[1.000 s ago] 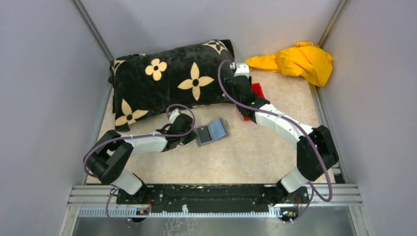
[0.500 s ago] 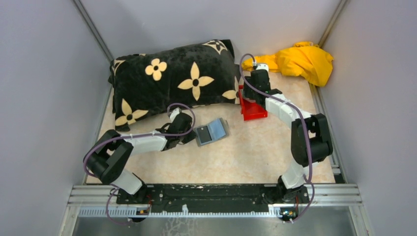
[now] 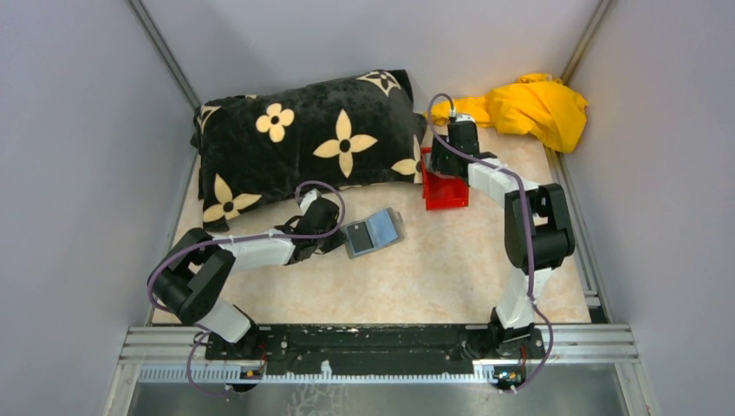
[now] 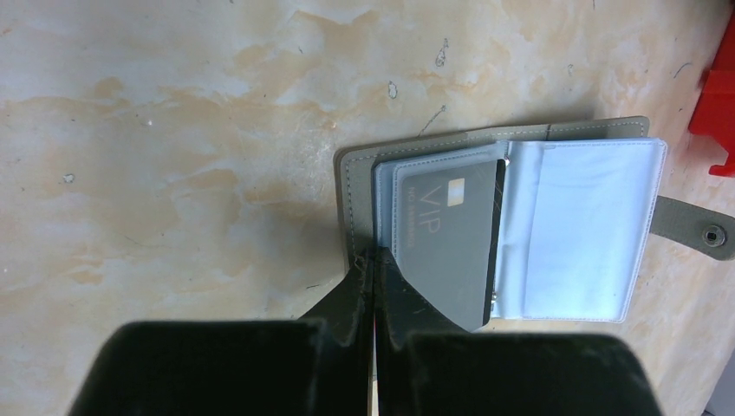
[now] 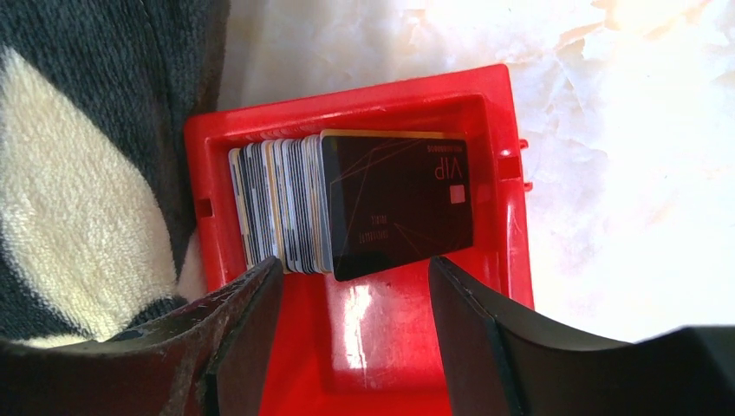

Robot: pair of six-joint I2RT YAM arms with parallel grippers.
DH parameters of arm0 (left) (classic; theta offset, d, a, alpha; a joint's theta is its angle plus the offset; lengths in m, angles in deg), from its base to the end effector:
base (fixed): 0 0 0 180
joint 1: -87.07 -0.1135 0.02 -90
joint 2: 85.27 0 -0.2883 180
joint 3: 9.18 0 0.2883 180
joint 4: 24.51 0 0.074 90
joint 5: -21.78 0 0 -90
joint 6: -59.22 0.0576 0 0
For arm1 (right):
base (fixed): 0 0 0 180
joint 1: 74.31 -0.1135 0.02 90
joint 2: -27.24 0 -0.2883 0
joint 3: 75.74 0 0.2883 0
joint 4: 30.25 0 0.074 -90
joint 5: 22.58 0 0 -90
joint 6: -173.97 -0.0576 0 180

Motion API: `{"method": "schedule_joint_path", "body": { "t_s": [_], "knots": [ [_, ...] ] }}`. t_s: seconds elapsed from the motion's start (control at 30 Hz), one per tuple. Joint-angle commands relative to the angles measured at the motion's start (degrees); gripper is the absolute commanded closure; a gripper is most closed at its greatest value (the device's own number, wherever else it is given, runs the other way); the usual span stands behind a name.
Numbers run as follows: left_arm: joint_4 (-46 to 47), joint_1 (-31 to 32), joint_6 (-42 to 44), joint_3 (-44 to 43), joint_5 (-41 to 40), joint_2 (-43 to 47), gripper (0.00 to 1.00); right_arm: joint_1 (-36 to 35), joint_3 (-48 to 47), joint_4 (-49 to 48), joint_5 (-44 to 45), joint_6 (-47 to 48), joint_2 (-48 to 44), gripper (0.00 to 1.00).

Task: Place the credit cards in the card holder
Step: Pick up the credit card from the storage box.

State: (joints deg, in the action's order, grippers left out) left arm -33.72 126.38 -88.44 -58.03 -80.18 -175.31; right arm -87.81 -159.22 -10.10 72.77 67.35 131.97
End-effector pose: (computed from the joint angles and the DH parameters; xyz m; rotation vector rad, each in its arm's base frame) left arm 0.2553 -0.1936 0.1115 -0.4894 2.4413 -0.4980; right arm 0.4491 0.1023 0.2010 0.1109 2.2924 0.1657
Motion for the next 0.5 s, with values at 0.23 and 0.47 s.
{"method": "schedule_joint_path", "body": {
  "t_s": [0.23,0.47],
  "knots": [
    [-13.1,-0.9,3.4,4.1,-2.2,-8.0,1.0,1.7,-3.8,-3.3,-2.1,-0.5,1.1,0.37],
    [-12.9,-0.9,3.3,4.4,-2.1,-8.3,1.0,2.0,-6.4,-2.7,-3.0,-0.9,3.3,0.38]
  ]
}}
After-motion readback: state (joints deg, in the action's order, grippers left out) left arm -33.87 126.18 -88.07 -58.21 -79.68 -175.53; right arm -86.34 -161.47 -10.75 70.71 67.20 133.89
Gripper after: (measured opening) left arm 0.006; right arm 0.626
